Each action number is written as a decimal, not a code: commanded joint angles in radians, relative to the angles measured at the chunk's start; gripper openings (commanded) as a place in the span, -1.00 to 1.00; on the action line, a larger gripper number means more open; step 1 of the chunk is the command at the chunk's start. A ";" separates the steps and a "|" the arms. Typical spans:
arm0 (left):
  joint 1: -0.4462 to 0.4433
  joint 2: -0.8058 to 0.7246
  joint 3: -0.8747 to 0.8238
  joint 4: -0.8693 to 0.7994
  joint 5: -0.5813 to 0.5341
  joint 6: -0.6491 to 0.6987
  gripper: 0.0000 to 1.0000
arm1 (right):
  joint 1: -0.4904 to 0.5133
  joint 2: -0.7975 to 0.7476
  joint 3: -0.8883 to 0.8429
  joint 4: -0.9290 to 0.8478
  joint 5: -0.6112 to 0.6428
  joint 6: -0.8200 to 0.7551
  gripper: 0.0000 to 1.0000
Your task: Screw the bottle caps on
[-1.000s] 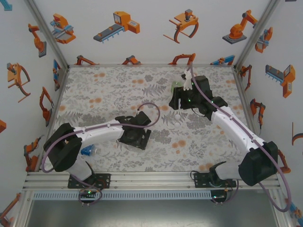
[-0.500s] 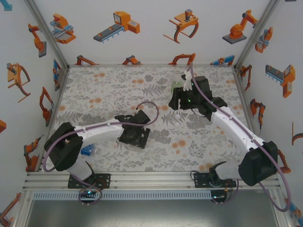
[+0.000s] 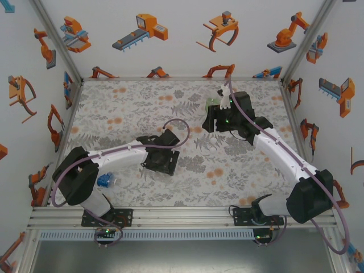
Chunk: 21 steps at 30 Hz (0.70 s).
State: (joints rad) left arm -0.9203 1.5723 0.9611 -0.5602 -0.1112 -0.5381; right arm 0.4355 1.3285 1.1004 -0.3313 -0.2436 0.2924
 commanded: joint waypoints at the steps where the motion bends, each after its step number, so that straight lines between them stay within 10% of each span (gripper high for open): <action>1: 0.008 0.014 0.018 -0.018 -0.009 0.008 0.35 | 0.006 0.008 -0.011 0.014 -0.011 0.013 0.21; 21: 0.018 0.026 -0.006 -0.048 -0.052 0.073 -0.13 | 0.014 -0.008 -0.007 -0.003 -0.002 0.017 0.21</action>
State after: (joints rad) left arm -0.9089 1.6321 0.9451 -0.5583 -0.1329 -0.5087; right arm 0.4423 1.3312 1.0950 -0.3313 -0.2466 0.2935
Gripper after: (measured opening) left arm 0.576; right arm 0.608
